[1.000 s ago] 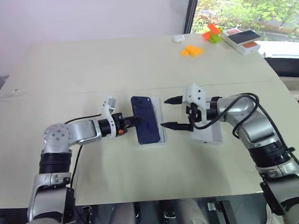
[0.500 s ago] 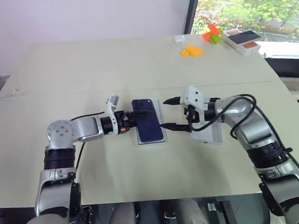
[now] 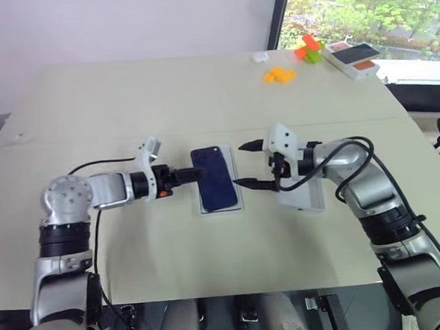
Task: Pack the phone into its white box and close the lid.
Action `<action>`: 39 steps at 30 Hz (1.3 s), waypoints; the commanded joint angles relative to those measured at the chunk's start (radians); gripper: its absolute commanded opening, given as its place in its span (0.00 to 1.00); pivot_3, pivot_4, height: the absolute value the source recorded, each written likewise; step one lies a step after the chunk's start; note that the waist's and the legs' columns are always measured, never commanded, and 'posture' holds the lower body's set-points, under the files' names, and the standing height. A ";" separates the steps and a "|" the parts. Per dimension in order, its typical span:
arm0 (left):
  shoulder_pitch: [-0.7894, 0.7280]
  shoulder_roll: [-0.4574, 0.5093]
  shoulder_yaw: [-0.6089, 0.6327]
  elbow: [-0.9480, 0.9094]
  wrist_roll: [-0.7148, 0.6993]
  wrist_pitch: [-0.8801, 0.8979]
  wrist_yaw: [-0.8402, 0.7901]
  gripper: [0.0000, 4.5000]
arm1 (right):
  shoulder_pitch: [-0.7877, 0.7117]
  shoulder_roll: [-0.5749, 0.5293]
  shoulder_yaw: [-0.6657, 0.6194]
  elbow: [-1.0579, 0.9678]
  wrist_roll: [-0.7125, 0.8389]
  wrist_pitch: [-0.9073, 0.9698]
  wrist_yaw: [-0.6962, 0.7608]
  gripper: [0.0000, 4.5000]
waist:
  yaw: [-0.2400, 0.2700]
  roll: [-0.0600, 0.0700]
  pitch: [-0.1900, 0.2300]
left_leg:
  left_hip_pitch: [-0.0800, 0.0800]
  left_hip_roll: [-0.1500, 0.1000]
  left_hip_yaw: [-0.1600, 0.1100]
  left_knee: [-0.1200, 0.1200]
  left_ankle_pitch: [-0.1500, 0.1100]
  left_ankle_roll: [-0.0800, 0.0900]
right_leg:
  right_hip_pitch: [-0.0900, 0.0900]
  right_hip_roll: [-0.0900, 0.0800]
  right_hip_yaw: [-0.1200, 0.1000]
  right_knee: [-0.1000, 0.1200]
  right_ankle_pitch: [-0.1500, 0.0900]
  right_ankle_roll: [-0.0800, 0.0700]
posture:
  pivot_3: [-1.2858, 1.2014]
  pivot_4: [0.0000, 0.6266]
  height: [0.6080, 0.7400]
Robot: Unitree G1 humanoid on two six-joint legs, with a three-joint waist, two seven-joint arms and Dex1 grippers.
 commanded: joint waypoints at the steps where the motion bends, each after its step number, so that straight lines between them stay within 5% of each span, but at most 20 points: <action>1: 0.012 0.025 -0.027 -0.051 0.118 -0.101 -0.057 0.98 | -0.051 0.025 -0.030 0.016 -0.008 -0.033 -0.045 1.00 | 0.001 0.000 0.000 | 0.000 0.000 0.000 0.000 0.000 0.000 | 0.000 0.000 0.000 0.000 0.000 0.000 | 0.52 0.24 0.98; 10: 0.015 -0.026 -0.029 -0.049 0.296 -0.266 -0.111 0.98 | -0.127 0.127 -0.011 0.112 -0.067 -0.071 -0.162 1.00 | 0.005 0.000 0.000 | -0.001 0.000 0.000 0.000 0.000 0.000 | -0.001 0.000 0.000 0.000 0.000 0.000 | 0.52 0.24 0.98; 13: 0.019 -0.039 -0.028 -0.057 0.326 -0.285 -0.123 1.00 | -0.128 0.154 -0.020 0.103 -0.033 0.000 -0.164 0.82 | 0.004 0.000 0.000 | -0.001 0.000 0.000 0.000 0.000 0.000 | -0.001 0.000 0.000 0.000 0.000 0.000 | 0.52 0.24 0.98; 20: 0.031 -0.120 -0.051 -0.037 0.419 -0.313 -0.090 0.24 | -0.113 0.162 0.041 0.139 -0.141 -0.077 -0.212 0.01 | 0.003 0.000 0.000 | -0.001 0.000 0.000 0.000 0.000 0.000 | -0.001 0.000 0.000 0.000 0.000 0.000 | 0.52 0.24 0.98; 22: 0.033 -0.149 -0.060 -0.041 0.439 -0.324 -0.090 0.02 | -0.116 0.156 0.056 0.161 -0.181 -0.106 -0.232 0.00 | 0.004 0.000 0.000 | -0.001 0.000 0.000 0.000 0.000 0.000 | -0.001 0.000 0.000 0.000 0.000 0.000 | 0.52 0.24 0.98; 23: 0.031 -0.164 -0.063 -0.035 0.450 -0.324 -0.085 0.01 | -0.117 0.152 0.063 0.174 -0.198 -0.117 -0.239 0.00 | 0.004 0.000 0.000 | -0.001 0.000 0.000 0.000 0.000 0.000 | -0.001 0.000 0.000 0.000 0.000 0.000 | 0.52 0.24 0.98; 39: -0.015 -0.274 -0.136 0.062 0.616 -0.387 -0.118 0.01 | -0.099 0.113 0.126 0.284 -0.398 -0.262 -0.302 0.00 | 0.007 0.000 0.000 | -0.001 0.000 0.001 0.001 0.000 0.000 | -0.001 0.000 0.000 0.001 0.000 0.000 | 0.52 0.24 0.98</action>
